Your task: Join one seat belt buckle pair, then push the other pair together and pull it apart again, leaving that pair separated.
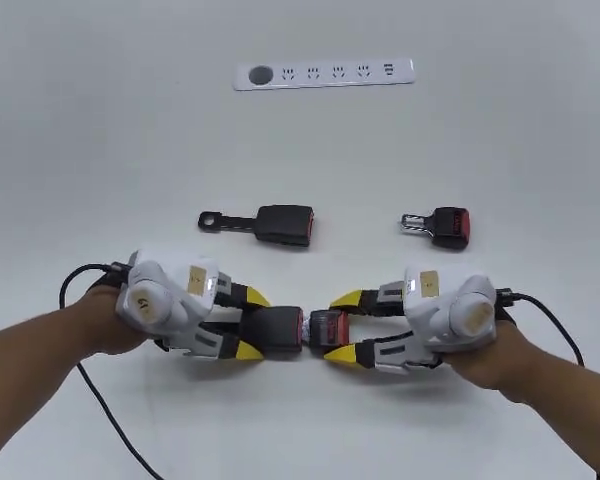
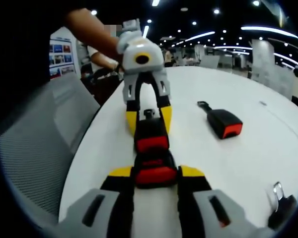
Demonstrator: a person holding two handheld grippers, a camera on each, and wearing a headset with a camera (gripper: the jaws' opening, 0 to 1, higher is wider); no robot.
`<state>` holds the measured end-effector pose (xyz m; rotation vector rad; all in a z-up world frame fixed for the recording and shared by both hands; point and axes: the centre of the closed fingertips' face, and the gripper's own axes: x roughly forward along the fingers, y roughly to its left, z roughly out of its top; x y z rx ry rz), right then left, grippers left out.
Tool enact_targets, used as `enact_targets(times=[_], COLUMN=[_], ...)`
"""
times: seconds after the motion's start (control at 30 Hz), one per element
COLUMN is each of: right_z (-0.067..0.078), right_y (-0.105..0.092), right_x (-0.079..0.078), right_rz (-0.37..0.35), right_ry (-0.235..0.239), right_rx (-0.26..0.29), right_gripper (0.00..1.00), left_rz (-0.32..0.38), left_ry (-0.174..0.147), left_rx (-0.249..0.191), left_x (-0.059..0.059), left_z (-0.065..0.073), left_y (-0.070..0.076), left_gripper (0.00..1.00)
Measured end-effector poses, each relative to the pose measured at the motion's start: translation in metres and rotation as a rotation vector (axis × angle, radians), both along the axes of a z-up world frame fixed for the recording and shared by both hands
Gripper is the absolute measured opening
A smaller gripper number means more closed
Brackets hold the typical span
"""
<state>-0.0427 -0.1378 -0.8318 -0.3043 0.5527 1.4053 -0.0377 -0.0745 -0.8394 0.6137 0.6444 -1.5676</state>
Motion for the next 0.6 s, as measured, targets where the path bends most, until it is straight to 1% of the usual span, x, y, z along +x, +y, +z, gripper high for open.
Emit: enact_targets(times=[0.33,0.53,0.57,0.6], right_z=[0.0000,0.0002,0.0001,0.0002], right_y=[-0.0001,0.0008,0.0013,0.0018], right_x=[0.0002,0.0000,-0.0004,-0.0011], right_rz=[-0.007,0.002,0.011,0.013], right_ry=[0.001,-0.004,-0.017,-0.018], right_rx=[0.011,0.000,-0.011,-0.015], right_gripper=[0.32,0.33,0.33,0.34], left_rz=[0.011,0.004,-0.004,-0.010], left_ry=[0.006,0.002,-0.002,-0.007], left_rx=[-0.014,-0.007,0.001,0.006], left_x=[-0.0017,-0.0026,-0.0028,-0.0030], left_z=[0.0029,0.0049,0.0050,0.0052], left_y=[-0.0022,-0.0045,-0.0049,-0.0053], left_gripper=[0.32,0.33,0.33,0.33])
